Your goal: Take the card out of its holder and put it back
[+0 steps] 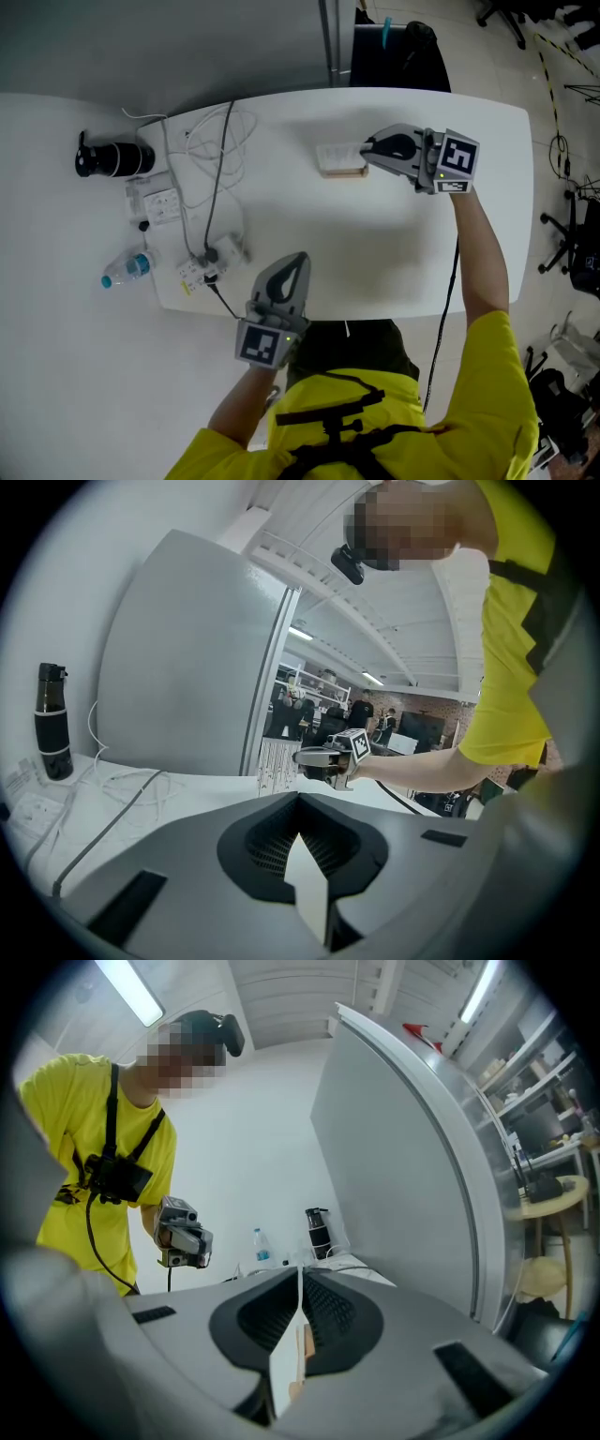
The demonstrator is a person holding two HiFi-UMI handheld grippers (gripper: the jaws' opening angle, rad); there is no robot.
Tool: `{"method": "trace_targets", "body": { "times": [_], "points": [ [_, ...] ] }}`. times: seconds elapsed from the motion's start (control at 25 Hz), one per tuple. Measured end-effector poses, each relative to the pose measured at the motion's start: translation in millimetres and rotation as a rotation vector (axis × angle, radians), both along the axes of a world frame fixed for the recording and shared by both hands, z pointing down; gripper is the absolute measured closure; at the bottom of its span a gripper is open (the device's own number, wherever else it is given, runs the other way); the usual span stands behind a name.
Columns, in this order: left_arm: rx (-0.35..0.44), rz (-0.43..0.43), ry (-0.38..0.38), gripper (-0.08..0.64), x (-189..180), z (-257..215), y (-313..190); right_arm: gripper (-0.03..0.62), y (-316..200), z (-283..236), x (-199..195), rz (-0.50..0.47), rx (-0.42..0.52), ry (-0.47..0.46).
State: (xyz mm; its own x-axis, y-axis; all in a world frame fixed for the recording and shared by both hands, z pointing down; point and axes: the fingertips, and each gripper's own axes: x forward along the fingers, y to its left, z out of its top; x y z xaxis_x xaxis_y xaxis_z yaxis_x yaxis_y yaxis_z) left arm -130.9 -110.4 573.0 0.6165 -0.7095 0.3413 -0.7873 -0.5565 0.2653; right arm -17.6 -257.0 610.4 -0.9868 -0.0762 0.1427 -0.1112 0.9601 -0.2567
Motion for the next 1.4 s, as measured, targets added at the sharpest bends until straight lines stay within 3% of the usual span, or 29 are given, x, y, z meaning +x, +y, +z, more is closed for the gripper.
{"method": "trace_targets", "body": {
  "times": [0.44,0.92,1.16,1.24,1.4],
  "points": [
    [-0.028,-0.010,-0.020,0.557,-6,10,14,0.572,2,4,9,-0.008,0.012,0.006],
    [-0.057,-0.009,0.008,0.557,1,32,21,0.572,11,54,7,0.028,-0.007,0.026],
    [-0.036,-0.010,0.012,0.557,5,24,22,0.540,5,44,17,0.118,-0.012,0.009],
    [-0.014,-0.013,0.013,0.557,4,9,21,0.495,4,29,28,0.181,-0.003,0.005],
    [0.053,-0.023,0.020,0.557,0,-36,18,0.495,25,-28,51,0.343,0.007,-0.050]
  ]
}}
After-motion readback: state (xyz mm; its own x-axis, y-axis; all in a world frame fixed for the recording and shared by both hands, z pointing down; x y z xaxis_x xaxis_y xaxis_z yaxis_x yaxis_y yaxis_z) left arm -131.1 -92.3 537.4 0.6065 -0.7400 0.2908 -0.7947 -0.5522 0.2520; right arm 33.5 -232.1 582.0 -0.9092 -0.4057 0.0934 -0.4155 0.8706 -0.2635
